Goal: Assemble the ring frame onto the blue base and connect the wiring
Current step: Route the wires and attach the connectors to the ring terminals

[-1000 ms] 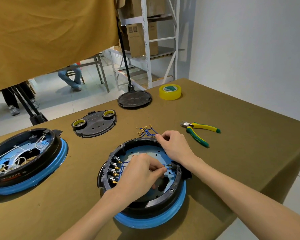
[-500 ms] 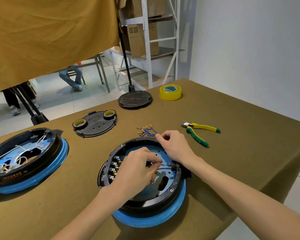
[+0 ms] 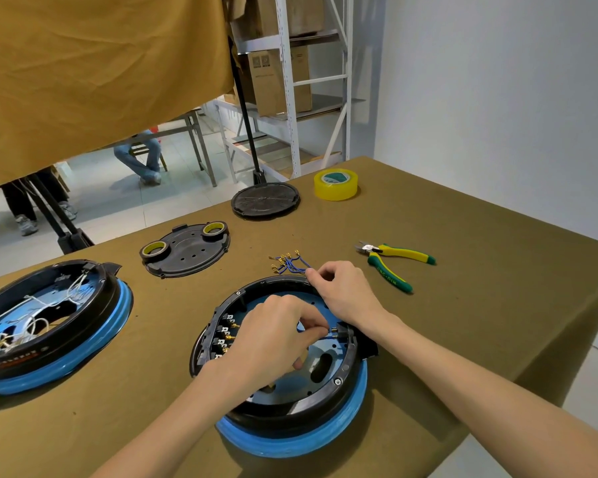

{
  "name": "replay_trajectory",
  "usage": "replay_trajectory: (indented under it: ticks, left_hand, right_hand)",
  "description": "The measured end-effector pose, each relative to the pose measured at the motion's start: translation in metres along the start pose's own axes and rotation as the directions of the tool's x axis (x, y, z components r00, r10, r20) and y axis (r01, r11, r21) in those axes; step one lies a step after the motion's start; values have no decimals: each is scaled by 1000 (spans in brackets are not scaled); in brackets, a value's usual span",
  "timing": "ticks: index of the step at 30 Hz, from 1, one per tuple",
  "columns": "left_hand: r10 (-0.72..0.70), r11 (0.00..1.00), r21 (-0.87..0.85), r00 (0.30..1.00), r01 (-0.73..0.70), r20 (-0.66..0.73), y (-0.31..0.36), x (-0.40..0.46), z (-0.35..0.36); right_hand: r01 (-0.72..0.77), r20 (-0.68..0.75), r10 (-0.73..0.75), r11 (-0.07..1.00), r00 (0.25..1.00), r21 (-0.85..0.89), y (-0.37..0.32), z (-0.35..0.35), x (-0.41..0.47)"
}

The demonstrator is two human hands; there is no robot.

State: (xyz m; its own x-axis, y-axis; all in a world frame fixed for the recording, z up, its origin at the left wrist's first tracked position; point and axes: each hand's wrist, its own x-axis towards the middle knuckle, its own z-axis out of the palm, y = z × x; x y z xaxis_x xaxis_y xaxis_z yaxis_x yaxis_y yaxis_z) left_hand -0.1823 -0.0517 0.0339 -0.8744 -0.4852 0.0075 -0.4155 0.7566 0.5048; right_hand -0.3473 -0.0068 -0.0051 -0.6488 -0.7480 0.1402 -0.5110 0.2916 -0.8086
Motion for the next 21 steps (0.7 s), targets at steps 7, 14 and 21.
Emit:
replay_trajectory:
  ticks: [7,14,21]
  left_hand:
    - [87,988,135,989,-71,-117,2,0,4]
    - [104,992,91,983,-91,-149,0,-1,9]
    - [158,981,158,934,-112,-320,-15,-14,-6]
  right_hand:
    - [-13,-13,12,1000,1000,-14,1,2,1]
    - [-11,-7,11,999,1000,-38,-1,3,1]
    - [6,38,-4,998,999,-57,-3,-5,-3]
